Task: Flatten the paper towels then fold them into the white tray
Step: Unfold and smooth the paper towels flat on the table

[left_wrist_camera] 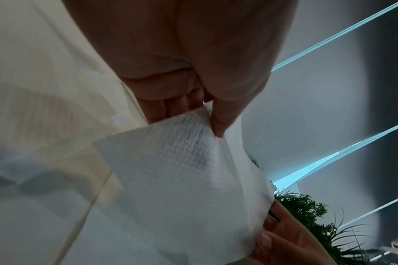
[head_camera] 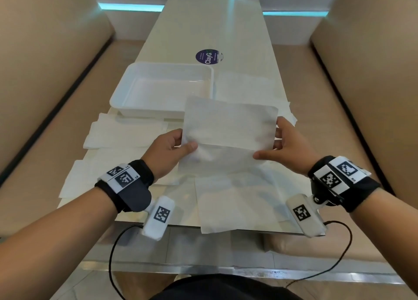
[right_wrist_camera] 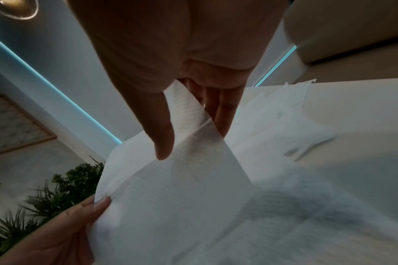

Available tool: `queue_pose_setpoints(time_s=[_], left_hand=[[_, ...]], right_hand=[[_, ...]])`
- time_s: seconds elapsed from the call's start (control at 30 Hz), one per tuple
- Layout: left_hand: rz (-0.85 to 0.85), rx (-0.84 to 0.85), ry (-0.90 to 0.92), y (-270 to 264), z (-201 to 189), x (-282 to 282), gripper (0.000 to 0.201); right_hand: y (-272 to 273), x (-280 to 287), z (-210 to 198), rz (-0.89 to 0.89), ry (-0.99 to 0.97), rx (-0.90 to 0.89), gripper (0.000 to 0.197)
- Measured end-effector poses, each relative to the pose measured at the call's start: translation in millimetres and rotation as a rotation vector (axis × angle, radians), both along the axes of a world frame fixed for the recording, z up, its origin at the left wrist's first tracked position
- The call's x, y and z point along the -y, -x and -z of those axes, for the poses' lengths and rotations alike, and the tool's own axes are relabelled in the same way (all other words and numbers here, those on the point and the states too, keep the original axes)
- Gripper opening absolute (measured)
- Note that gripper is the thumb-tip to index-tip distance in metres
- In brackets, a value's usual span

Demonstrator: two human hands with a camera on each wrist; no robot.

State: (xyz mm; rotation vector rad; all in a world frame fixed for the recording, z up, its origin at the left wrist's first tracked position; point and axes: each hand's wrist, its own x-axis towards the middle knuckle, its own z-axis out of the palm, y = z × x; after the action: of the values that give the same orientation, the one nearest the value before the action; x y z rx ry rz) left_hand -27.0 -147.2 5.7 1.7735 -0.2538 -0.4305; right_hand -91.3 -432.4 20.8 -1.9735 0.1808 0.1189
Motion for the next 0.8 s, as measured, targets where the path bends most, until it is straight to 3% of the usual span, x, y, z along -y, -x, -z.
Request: queue_pose_setpoints(time_s=[0.17, 0.37, 0.43, 0.57, 0.7, 0.8], left_hand=[[-0.009, -0.028, 0.050, 0.7, 1.4, -1.8, 0.030], [0.012, 0.054, 0.081, 3.8, -1.6, -4.1, 0.091], [0.038, 0.115, 0.021, 2.8, -3.1, -4.9, 0.087], [0.085, 0.133, -0.092, -1.9, 1.4, -6.9, 0.037], [0.032, 0.244, -0.216, 1.3, 0.3, -2.7, 0.025], [0.000, 0.364, -0.269, 4.8, -3.5, -0.4, 0.012]], right_hand=[[3.3, -0.2, 2.5, 0.045, -0.024, 0.016, 0.099], [6.5, -0.5, -0.7, 0.061, 0.110, 0.144, 0.116], [6.7, -0.9, -1.7, 0.023, 0.163, 0.158, 0.106], [5.0, -4.0, 0.6, -0.062, 0.249, 0.093, 0.060], [4.9, -5.8, 4.3, -0.071, 0.355, 0.089, 0.023], [8.3, -5.6, 6.2, -0.071, 0.372, 0.078, 0.010]])
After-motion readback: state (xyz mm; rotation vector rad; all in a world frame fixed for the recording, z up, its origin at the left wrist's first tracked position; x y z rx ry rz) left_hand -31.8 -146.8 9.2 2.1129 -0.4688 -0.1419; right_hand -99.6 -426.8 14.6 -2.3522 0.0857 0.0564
